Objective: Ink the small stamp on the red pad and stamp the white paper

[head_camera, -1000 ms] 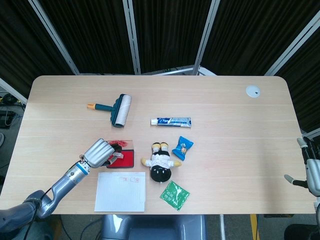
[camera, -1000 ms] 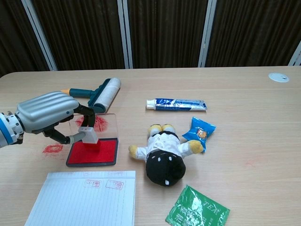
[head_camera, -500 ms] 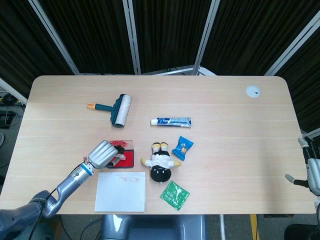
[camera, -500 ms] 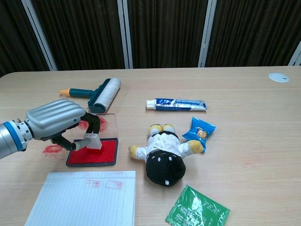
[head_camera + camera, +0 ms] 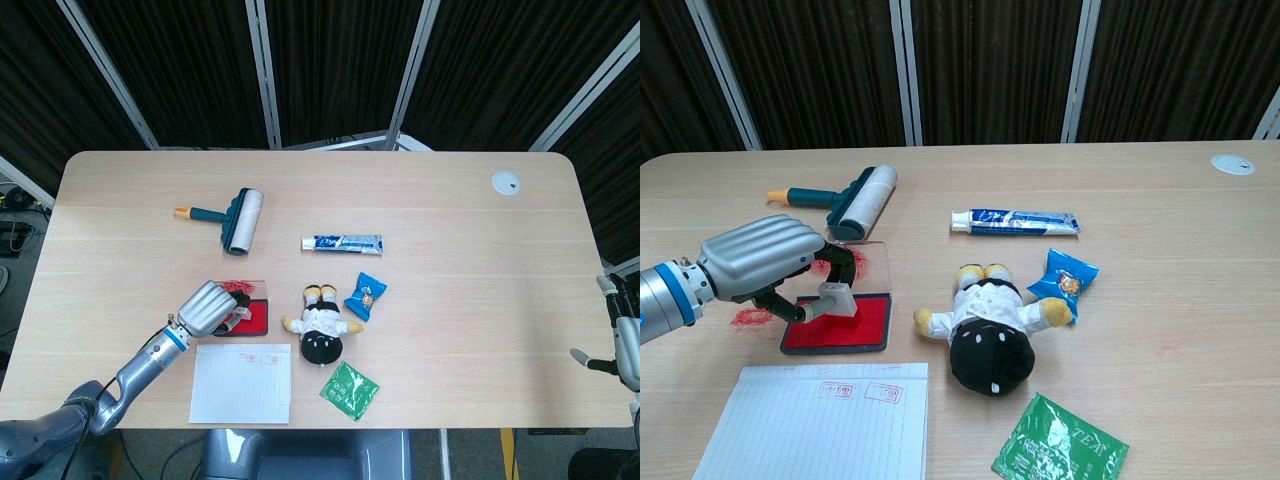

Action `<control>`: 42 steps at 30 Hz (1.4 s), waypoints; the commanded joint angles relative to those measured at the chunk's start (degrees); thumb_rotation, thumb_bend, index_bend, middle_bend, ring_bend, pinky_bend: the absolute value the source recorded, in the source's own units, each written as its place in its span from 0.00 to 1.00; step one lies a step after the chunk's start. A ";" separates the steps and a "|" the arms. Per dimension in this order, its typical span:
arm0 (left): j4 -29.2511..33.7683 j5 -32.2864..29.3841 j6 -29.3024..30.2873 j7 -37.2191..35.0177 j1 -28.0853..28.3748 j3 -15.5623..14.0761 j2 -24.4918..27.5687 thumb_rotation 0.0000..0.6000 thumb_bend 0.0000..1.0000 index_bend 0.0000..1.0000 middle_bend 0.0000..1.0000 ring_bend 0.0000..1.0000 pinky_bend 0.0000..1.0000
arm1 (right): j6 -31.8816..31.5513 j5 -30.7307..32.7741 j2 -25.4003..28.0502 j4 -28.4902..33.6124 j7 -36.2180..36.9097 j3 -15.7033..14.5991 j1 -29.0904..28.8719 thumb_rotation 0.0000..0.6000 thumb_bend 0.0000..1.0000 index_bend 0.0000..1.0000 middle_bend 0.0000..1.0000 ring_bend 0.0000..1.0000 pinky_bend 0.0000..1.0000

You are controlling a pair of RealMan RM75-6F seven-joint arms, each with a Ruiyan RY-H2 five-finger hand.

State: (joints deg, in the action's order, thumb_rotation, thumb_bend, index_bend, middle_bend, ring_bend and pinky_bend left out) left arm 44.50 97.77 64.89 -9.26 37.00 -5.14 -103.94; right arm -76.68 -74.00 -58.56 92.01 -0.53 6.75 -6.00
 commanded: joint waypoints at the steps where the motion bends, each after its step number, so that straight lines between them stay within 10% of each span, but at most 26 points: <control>1: -0.19 0.11 0.25 -0.15 -0.05 -0.19 -0.15 1.00 0.46 0.63 0.59 0.96 1.00 | 0.01 0.03 0.01 0.00 0.00 0.02 -0.01 1.00 0.00 0.00 0.00 0.00 0.00; 19: 2.01 0.18 2.32 1.28 0.64 0.32 1.46 1.00 0.46 0.63 0.59 0.97 1.00 | -0.10 -0.03 0.02 0.11 -0.01 0.03 -0.03 1.00 0.00 0.00 0.00 0.00 0.00; 42: 23.82 5.09 9.33 12.00 -2.98 -3.97 15.45 1.00 0.46 0.64 0.59 0.96 1.00 | -2.11 -1.91 1.29 1.65 1.42 -0.20 0.85 1.00 0.00 0.00 0.00 0.00 0.00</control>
State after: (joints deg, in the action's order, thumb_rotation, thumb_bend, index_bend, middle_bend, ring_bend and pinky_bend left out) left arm 67.89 102.32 73.79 2.15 34.64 -8.49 -88.82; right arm -78.71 -75.84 -57.34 93.59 0.81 6.56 -5.21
